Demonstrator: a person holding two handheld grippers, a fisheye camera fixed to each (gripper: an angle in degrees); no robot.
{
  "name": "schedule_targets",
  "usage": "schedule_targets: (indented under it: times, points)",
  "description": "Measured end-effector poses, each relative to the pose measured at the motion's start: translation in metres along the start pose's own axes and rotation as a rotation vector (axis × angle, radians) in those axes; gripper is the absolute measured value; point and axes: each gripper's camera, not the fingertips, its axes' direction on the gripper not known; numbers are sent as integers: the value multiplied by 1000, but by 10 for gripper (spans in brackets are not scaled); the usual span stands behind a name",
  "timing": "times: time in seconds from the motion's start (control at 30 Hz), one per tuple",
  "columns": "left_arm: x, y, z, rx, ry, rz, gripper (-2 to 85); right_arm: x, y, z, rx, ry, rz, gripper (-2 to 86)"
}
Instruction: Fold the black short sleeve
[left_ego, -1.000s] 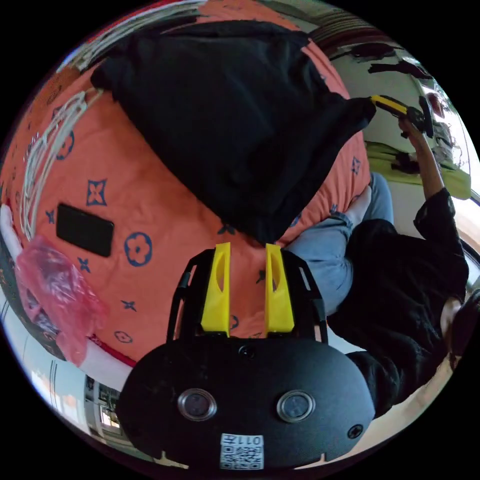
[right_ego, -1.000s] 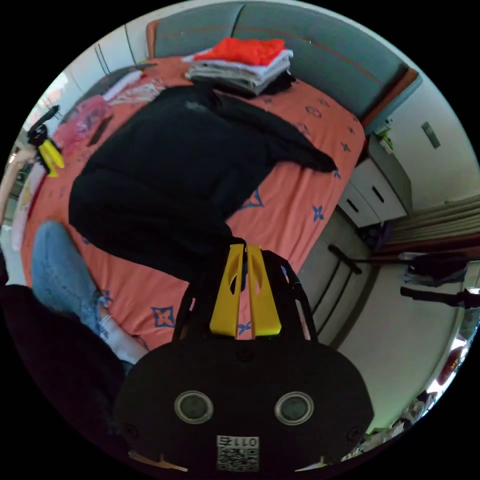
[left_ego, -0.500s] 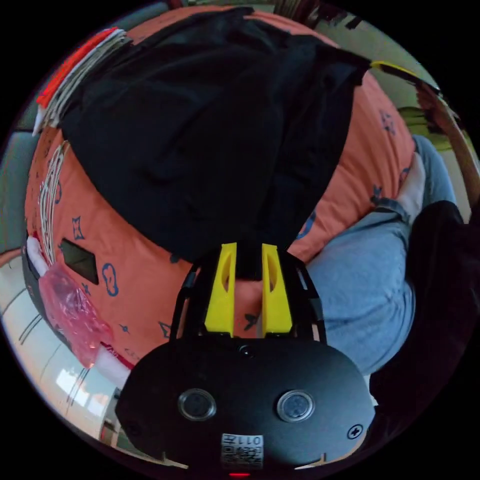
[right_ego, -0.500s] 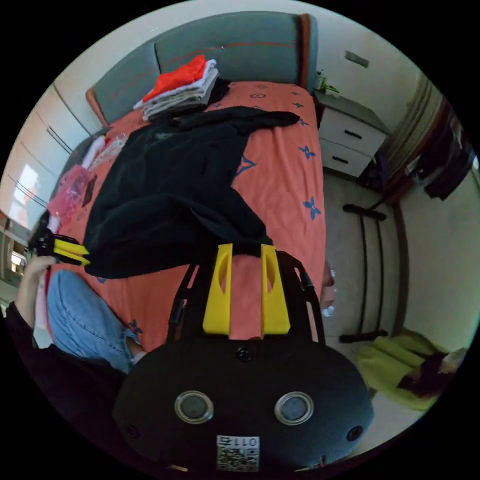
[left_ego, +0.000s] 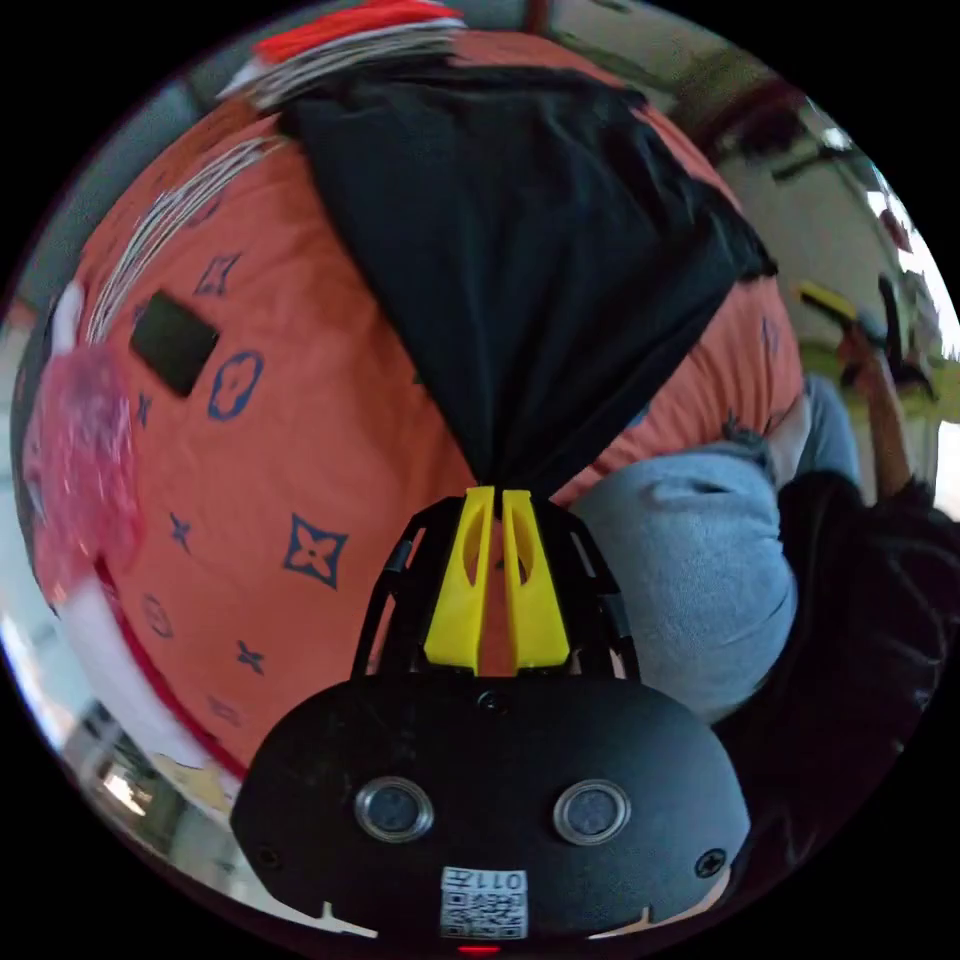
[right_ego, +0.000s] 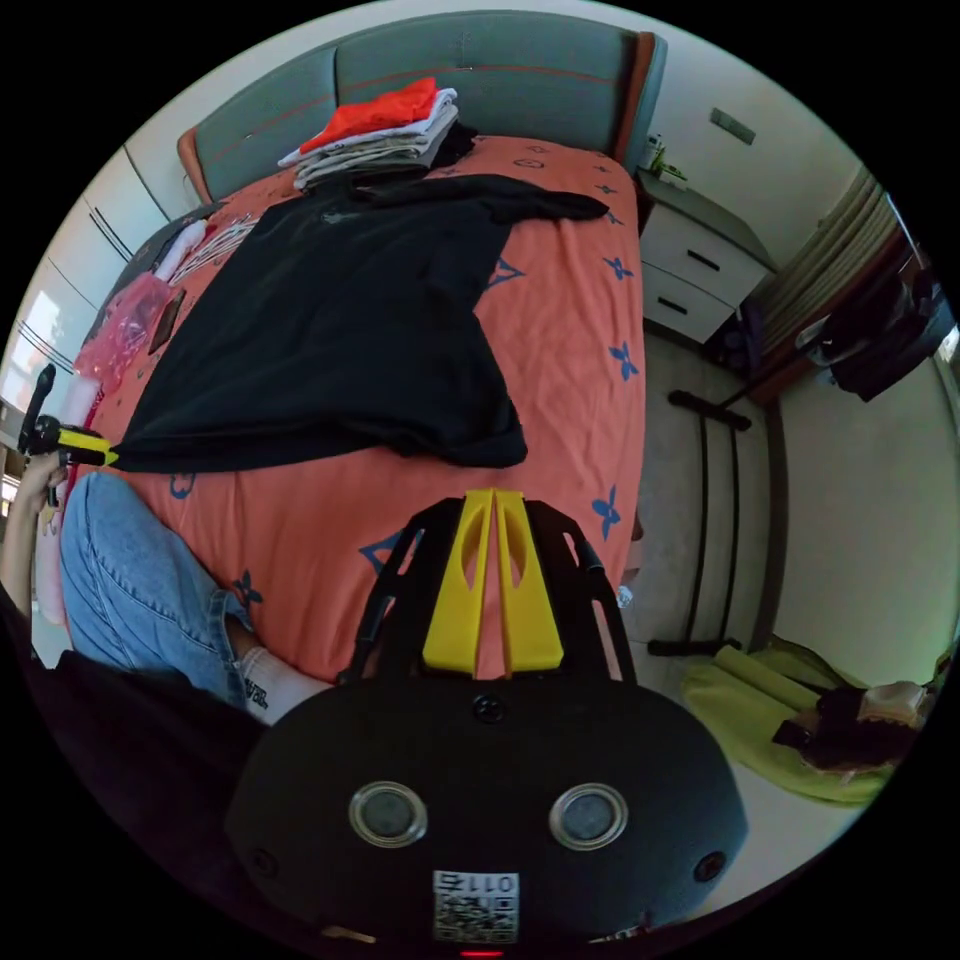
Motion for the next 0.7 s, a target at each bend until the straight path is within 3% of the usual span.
schedule_targets:
  times: [0.07, 0.13, 0.4, 0.6, 0.7]
  points:
    - [-31, 35, -14, 141, 108, -172, -1, -3, 3, 3, -7, -21, 16, 9]
    - [-39, 52, -23, 226, 177, -199, -1, -10, 5, 4, -9, -46, 2, 15]
    - [-29, 74, -31, 177, 21, -183, -1, -57, 19, 14, 53, 98, -187, 90]
    - [-16, 84, -37, 128, -50, -155, -1, -111, 24, 37, 85, 314, -694, 106]
    - [-12, 90, -49, 123, -58, -153, -1, -135, 27, 54, 60, 409, -951, 69]
